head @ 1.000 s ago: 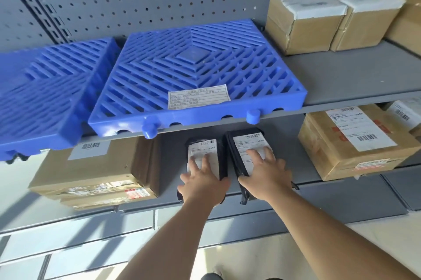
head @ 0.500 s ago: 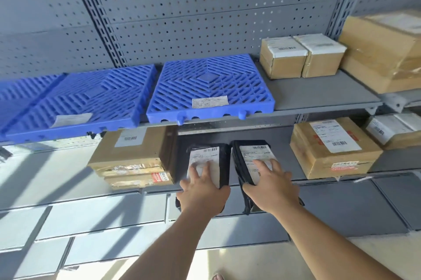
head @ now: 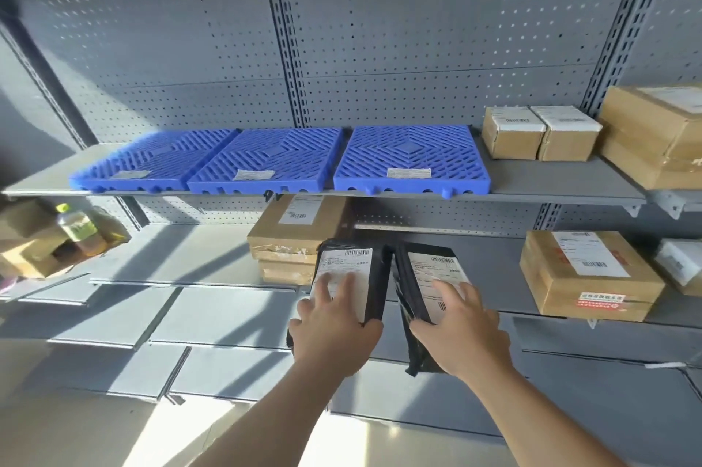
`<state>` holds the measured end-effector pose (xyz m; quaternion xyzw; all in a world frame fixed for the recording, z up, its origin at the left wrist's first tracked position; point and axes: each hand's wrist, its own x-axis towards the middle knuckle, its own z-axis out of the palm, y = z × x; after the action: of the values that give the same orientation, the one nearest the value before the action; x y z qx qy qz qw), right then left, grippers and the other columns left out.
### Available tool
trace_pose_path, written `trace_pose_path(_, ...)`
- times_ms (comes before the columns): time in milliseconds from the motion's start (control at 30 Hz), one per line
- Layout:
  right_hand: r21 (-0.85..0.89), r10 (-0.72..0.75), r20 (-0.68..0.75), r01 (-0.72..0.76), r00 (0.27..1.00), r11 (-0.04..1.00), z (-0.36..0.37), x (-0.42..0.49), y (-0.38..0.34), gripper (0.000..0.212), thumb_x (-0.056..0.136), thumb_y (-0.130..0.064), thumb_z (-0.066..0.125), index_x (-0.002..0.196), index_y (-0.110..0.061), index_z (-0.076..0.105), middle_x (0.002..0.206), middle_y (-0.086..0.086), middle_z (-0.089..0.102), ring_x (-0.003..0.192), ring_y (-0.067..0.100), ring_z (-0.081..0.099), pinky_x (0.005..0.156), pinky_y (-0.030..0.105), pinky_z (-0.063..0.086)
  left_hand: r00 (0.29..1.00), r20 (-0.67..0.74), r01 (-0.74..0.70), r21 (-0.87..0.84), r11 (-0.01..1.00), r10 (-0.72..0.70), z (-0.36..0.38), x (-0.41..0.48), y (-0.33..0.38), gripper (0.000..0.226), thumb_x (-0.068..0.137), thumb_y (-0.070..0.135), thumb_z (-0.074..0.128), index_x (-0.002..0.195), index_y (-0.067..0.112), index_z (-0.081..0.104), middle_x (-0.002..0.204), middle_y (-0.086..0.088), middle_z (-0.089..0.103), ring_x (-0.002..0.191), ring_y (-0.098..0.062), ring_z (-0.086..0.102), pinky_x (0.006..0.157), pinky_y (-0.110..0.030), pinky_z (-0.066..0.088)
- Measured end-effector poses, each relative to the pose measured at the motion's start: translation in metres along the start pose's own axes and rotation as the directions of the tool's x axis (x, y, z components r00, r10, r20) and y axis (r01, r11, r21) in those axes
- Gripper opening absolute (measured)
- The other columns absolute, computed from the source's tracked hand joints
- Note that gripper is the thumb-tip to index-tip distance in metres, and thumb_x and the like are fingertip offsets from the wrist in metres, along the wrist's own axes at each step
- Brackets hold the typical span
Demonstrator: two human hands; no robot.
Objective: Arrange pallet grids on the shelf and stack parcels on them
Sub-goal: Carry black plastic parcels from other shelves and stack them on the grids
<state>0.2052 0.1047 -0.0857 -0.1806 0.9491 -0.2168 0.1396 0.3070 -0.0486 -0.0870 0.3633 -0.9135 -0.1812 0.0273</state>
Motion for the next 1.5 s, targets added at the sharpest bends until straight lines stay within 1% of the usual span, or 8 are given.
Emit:
trace_pose_path(233,0.107,-0.112,0.002,0.112,0.994,0.988,-0.006,-0.043,-0.063,0.077,0.074,-0.062,0.050,0.146,-0.050,0.028,0.151,-0.016,0.024,0.123,0.031,0.042,0.099,0.046,0.043,0.988,-0.153,0.008,-0.062,0.998,-0.018,-0.058,-0.027,-0.058,0.066,0.074,0.055,0.048,0.135,0.053,0.023,0.157,0.009,0.016,0.123,-0.033,0.040,0.099,-0.049,0.038)
trace_pose_path(367,0.120,-0.232,-0.046,0.236,0.972,0.964,-0.001,-0.059,-0.132,0.074,0.078,-0.060,0.055,0.146,-0.052,0.026,0.150,-0.020,0.019,0.121,0.029,0.041,0.101,0.045,0.041,0.966,-0.256,0.017,-0.115,0.993,-0.046,-0.107,-0.030,-0.109,0.066,0.075,0.055,0.048,0.135,0.056,0.020,0.157,0.012,0.013,0.126,-0.031,0.037,0.100,-0.047,0.037)
trace_pose_path(567,0.121,-0.343,-0.145,0.361,0.928,0.925,0.016,-0.075,-0.255,0.076,0.078,-0.059,0.056,0.147,-0.052,0.025,0.155,-0.021,0.017,0.132,0.027,0.035,0.106,0.046,0.040,0.921,-0.385,0.015,-0.110,0.994,-0.057,-0.184,-0.012,-0.200,0.075,0.077,0.058,0.050,0.142,0.054,0.014,0.157,0.014,0.009,0.130,-0.029,0.036,0.103,-0.047,0.036)
trace_pose_path(867,0.061,-0.357,-0.200,0.375,0.913,0.925,0.048,-0.078,-0.400,0.076,0.079,-0.062,0.053,0.148,-0.049,0.025,0.158,-0.013,0.017,0.135,0.033,0.034,0.105,0.052,0.040,0.887,-0.458,-0.010,-0.131,0.991,-0.051,-0.266,0.035,-0.307,0.073,0.076,0.059,0.052,0.142,0.052,0.020,0.155,0.014,0.015,0.127,-0.030,0.038,0.102,-0.047,0.037)
trace_pose_path(1000,-0.001,-0.373,-0.234,0.383,0.898,0.924,0.050,-0.059,-0.442,0.077,0.077,-0.062,0.051,0.148,-0.047,0.027,0.159,-0.009,0.019,0.132,0.033,0.039,0.102,0.049,0.041,0.879,-0.473,-0.005,-0.132,0.991,-0.059,-0.289,0.072,-0.334,0.073,0.077,0.058,0.052,0.142,0.051,0.021,0.155,0.012,0.017,0.126,-0.032,0.039,0.101,-0.048,0.037)
trace_pose_path(1100,-0.022,-0.369,-0.231,0.374,0.900,0.927,0.050,-0.036,-0.468,0.074,0.083,-0.058,0.054,0.149,-0.046,0.024,0.159,-0.012,0.015,0.134,0.032,0.033,0.095,0.046,0.041,0.871,-0.487,0.004,-0.127,0.992,-0.066,-0.302,0.104,-0.344,0.072,0.077,0.058,0.052,0.143,0.051,0.022,0.156,0.011,0.019,0.126,-0.034,0.040,0.101,-0.049,0.037)
trace_pose_path(1233,-0.015,-0.377,-0.256,0.386,0.890,0.922,0.050,0.010,-0.497,0.076,0.082,-0.058,0.056,0.150,-0.044,0.024,0.159,-0.009,0.015,0.133,0.035,0.034,0.101,0.050,0.042,0.871,-0.489,0.002,-0.102,0.995,-0.052,-0.318,0.152,-0.348,0.072,0.077,0.057,0.053,0.142,0.050,0.023,0.155,0.010,0.020,0.127,-0.034,0.040,0.102,-0.049,0.037)
trace_pose_path(1500,-0.011,-0.396,-0.249,0.406,0.884,0.914,0.051,0.102,-0.547,0.075,0.081,-0.060,0.054,0.149,-0.042,0.028,0.157,-0.006,0.020,0.130,0.038,0.036,0.101,0.052,0.042,0.863,-0.499,0.067,-0.037,0.997,-0.077,-0.357,0.246,-0.357,0.065,0.080,0.056,0.054,0.138,0.049,0.026,0.151,0.008,0.025,0.125,-0.034,0.041,0.099,-0.049,0.037)
